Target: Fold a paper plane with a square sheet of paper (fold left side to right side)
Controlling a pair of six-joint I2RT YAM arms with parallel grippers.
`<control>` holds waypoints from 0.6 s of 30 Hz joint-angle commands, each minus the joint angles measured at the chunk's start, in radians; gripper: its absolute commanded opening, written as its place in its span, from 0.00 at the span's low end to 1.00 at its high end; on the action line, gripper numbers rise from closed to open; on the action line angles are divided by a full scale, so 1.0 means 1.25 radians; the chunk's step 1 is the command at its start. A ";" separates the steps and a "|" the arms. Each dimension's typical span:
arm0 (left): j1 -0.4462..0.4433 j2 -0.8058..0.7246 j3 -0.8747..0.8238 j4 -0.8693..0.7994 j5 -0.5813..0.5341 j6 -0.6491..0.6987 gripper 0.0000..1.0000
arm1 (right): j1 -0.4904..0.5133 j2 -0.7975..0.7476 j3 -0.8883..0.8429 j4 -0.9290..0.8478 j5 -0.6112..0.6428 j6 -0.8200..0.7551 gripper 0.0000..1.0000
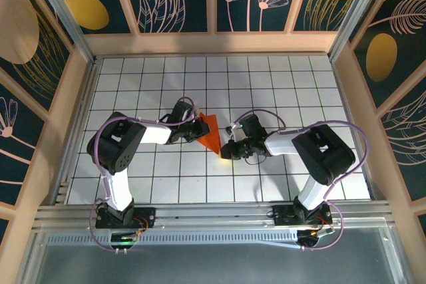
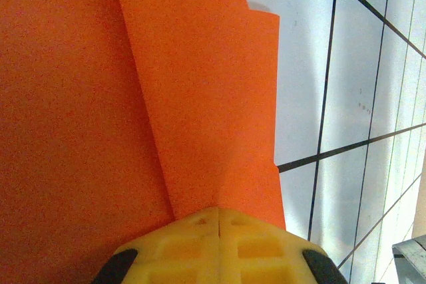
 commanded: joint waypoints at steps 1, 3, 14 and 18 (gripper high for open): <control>0.001 0.036 -0.013 -0.067 -0.063 0.016 0.00 | 0.009 0.015 -0.011 0.008 -0.002 0.002 0.00; 0.001 0.036 -0.013 -0.067 -0.064 0.016 0.00 | 0.009 0.016 -0.018 0.007 0.002 0.003 0.00; 0.000 0.034 -0.015 -0.066 -0.068 0.016 0.00 | 0.009 -0.014 -0.091 0.000 -0.010 0.016 0.00; 0.001 0.033 -0.015 -0.066 -0.068 0.016 0.00 | 0.007 -0.078 -0.094 -0.035 -0.014 0.010 0.00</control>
